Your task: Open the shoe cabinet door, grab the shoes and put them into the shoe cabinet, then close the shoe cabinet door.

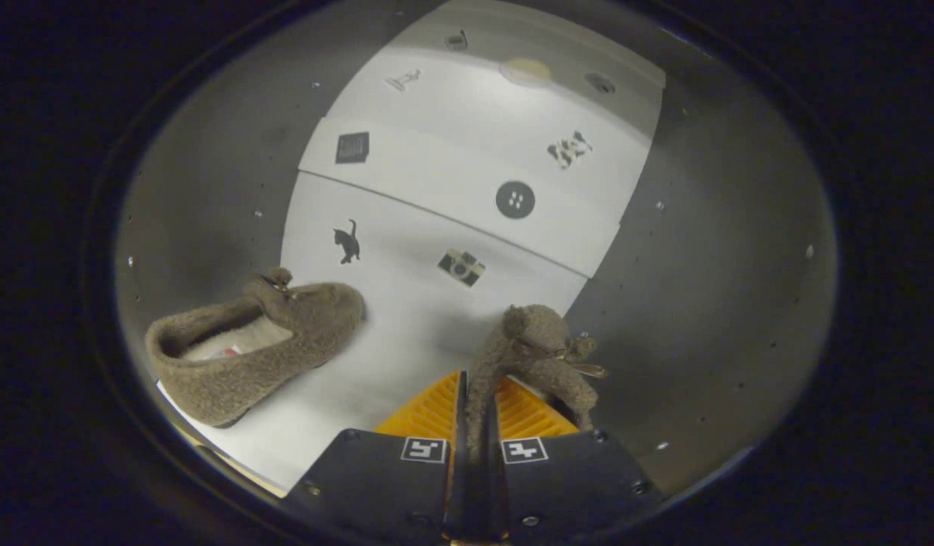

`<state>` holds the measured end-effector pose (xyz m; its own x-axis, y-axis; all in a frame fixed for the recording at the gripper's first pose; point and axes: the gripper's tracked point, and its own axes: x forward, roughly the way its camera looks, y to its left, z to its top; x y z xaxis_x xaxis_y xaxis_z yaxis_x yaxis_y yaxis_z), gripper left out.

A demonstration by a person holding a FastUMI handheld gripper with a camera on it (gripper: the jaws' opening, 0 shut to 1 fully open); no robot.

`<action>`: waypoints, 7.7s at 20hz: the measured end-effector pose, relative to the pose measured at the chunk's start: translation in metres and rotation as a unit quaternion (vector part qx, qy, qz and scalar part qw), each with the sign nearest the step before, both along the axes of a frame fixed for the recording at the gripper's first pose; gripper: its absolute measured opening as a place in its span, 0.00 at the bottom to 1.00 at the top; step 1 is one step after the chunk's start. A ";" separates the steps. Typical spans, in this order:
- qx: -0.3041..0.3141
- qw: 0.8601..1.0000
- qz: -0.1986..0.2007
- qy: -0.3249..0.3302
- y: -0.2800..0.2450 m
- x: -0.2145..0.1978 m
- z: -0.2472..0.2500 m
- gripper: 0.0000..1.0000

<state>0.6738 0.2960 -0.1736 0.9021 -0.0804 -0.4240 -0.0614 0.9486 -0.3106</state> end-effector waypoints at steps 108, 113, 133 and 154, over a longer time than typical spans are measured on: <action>0.148 0.977 0.055 -0.141 -0.225 -0.436 0.115 0.92; 0.153 0.975 0.064 -0.146 -0.197 -0.438 0.115 0.92; 0.177 0.973 0.075 -0.124 -0.092 -0.411 0.092 0.92; 0.163 0.978 0.052 -0.117 0.043 -0.421 -0.002 0.98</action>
